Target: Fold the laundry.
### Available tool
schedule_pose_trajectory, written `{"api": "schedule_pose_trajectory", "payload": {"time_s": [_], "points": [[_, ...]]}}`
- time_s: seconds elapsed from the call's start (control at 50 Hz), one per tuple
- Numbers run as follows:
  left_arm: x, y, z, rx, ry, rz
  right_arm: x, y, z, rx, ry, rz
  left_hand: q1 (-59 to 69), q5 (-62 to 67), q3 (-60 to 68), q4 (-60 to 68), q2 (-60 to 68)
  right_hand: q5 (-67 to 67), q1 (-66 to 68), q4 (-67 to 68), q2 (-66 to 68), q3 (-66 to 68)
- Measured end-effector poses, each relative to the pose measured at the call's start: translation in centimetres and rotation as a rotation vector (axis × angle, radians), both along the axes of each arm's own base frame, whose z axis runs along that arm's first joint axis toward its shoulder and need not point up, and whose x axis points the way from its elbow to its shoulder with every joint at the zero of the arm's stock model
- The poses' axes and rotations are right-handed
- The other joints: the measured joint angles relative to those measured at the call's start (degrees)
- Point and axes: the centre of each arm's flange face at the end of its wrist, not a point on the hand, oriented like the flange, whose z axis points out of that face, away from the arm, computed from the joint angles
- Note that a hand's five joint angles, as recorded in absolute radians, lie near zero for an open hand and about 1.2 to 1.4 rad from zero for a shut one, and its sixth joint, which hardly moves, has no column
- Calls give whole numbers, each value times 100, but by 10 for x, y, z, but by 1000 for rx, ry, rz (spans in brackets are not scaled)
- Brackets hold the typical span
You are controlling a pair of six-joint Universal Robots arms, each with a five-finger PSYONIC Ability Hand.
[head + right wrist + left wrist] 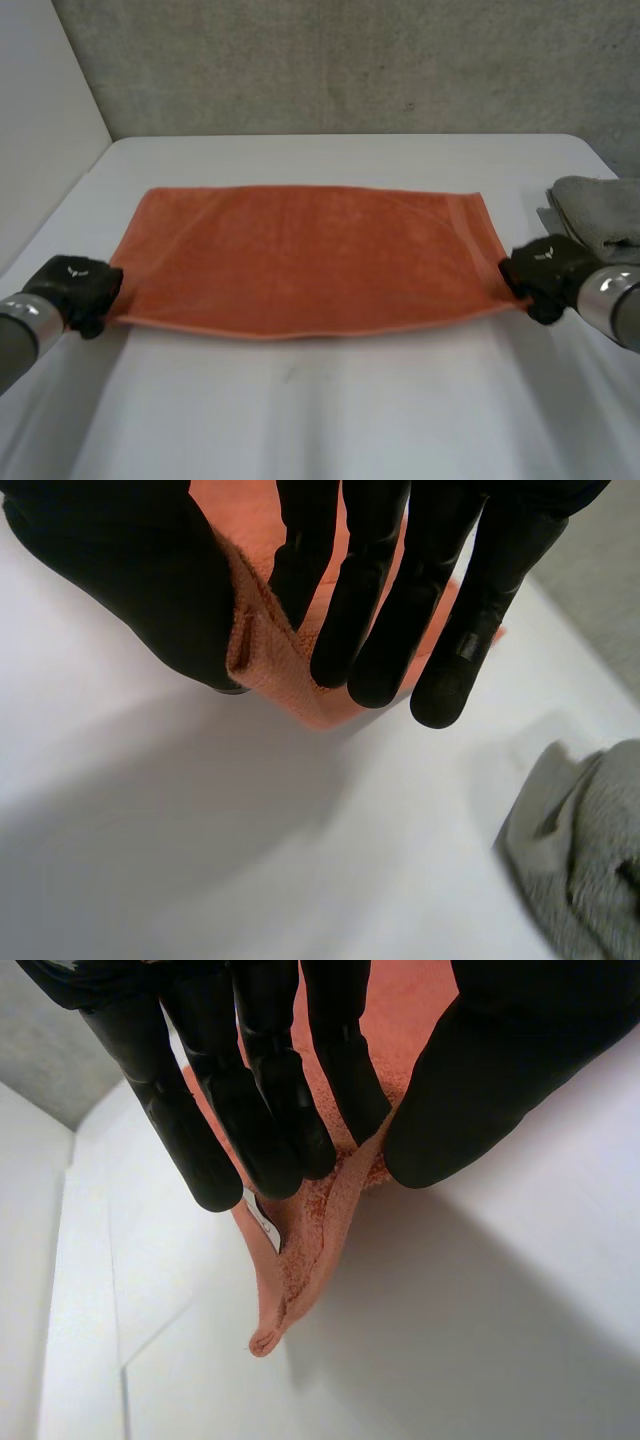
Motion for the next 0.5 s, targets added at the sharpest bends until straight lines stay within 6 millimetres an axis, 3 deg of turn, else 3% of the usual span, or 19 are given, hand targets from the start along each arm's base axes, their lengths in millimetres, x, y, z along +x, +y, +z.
{"api": "schedule_pose_trajectory", "payload": {"time_s": [0.14, 0.22, 0.32, 0.42, 0.5], "points": [[4, 41, 10, 90, -199, -120, -22, 34, 10, 204, 230, 115, 0, 0, 8, 3, 6, 0, 0, 0, 0, 0], [3, 46, 11, 75, -271, -168, -29, 33, 12, 209, 277, 129, 0, 0, 22, 4, 12, 0, 0, 0, 0, 0], [-7, 23, 8, -34, -275, -187, -26, 6, 9, 91, 247, 62, 0, 0, 22, 5, 15, 0, 0, 0, 0, 0], [-37, -20, 5, -199, -217, -213, -6, -28, 0, -56, 201, 19, 0, 0, 24, 6, 15, 0, 0, 0, 0, 0], [-53, -43, 5, -281, -191, -222, 6, -44, -4, -135, 195, -2, 0, 0, 24, 6, 15, 0, 0, 0, 0, 0]]}}
